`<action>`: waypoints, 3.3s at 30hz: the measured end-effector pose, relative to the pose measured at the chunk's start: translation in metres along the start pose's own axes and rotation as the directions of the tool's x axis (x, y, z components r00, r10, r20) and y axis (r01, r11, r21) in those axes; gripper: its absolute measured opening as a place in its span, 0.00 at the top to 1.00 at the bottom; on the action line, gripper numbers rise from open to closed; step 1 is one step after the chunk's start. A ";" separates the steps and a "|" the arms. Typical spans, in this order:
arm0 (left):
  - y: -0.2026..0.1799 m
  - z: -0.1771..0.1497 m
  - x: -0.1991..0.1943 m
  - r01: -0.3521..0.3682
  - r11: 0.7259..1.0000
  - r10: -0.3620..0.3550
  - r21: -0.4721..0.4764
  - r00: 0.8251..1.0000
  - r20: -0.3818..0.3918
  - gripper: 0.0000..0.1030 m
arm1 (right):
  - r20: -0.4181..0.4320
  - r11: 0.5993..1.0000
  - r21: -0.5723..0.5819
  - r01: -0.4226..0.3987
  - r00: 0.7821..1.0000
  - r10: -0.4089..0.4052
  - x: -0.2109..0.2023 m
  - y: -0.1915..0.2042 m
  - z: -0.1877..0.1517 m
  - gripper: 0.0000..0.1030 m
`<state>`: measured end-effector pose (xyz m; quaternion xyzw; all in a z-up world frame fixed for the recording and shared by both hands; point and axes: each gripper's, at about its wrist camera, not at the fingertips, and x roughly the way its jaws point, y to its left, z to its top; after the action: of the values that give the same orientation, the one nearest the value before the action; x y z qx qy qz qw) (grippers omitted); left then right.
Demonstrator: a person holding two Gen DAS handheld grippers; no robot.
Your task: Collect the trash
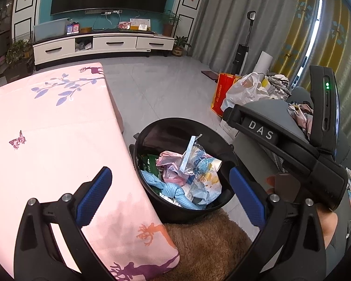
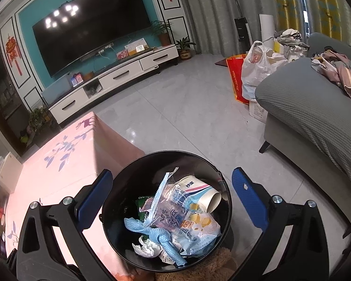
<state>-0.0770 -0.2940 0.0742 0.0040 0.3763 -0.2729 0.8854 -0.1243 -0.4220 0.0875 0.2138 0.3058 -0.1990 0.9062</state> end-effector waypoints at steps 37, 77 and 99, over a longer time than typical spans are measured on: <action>0.003 -0.003 0.002 0.027 1.000 -0.027 -0.016 0.999 -0.033 0.03 | -0.016 0.999 -0.034 0.017 1.000 -0.018 0.005 0.007 -0.002 0.03; 0.002 -0.006 0.014 0.025 0.999 -0.027 -0.030 0.997 -0.072 0.03 | -0.026 0.998 -0.045 0.038 0.999 -0.039 0.008 0.003 -0.003 0.03; 0.003 -0.007 0.015 0.028 0.999 -0.031 -0.039 0.997 -0.075 0.03 | -0.030 0.997 -0.065 0.050 0.998 -0.052 0.008 0.002 -0.002 0.03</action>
<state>-0.0715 -0.2968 0.0587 -0.0079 0.4146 -0.2783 0.8664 -0.1187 -0.4214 0.0819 0.1799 0.3314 -0.2087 0.9024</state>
